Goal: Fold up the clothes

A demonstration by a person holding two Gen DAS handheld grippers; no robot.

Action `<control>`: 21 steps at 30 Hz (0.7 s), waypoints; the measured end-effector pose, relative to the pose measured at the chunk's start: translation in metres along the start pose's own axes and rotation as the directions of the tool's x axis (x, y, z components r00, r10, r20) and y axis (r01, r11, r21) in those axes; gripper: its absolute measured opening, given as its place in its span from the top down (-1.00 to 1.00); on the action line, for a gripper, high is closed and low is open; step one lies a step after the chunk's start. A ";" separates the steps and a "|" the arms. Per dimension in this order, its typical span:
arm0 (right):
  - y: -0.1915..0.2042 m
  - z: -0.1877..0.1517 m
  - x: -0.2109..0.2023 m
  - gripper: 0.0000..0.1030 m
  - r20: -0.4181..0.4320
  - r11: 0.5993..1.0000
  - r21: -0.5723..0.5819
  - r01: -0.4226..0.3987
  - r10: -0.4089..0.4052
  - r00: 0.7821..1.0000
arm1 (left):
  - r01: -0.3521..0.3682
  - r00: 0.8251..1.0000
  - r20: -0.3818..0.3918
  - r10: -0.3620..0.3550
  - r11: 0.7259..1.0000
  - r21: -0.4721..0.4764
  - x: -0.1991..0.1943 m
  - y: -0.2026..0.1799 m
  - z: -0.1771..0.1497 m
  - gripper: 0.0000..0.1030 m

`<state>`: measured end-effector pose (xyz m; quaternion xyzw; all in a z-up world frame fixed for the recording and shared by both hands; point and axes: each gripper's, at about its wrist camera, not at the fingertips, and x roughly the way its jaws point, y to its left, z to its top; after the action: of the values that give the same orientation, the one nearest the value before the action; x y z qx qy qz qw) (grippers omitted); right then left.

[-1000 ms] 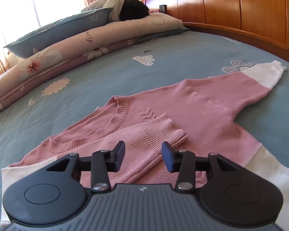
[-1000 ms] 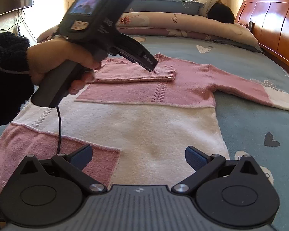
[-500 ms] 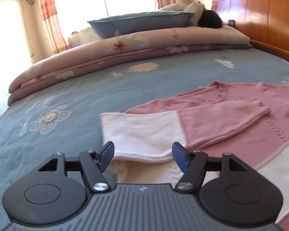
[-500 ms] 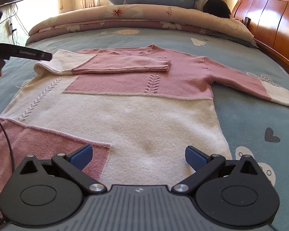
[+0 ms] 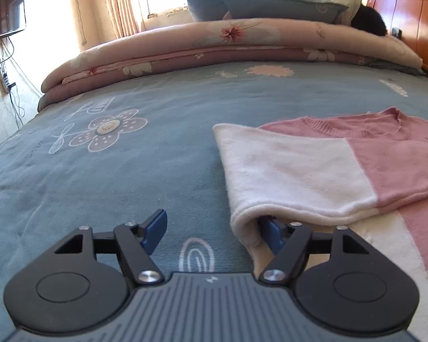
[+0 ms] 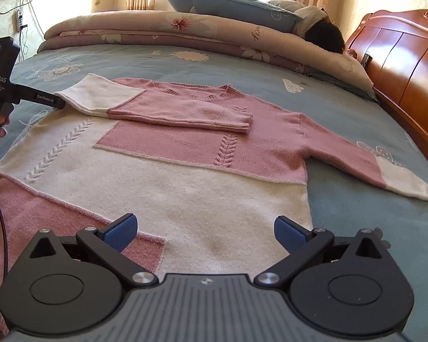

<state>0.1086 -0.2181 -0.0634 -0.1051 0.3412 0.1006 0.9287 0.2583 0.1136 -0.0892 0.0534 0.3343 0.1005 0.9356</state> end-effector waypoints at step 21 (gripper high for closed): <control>-0.105 0.092 0.139 -0.12 -0.034 0.681 0.701 -0.213 0.331 0.943 | 0.081 0.997 0.007 -0.081 0.995 -0.062 0.013 0.026 -0.013 -0.70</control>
<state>0.2963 -0.2780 -0.0725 0.2911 0.4382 0.0955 0.8451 0.2560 0.1421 -0.1031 0.0109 0.3307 0.0727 0.9409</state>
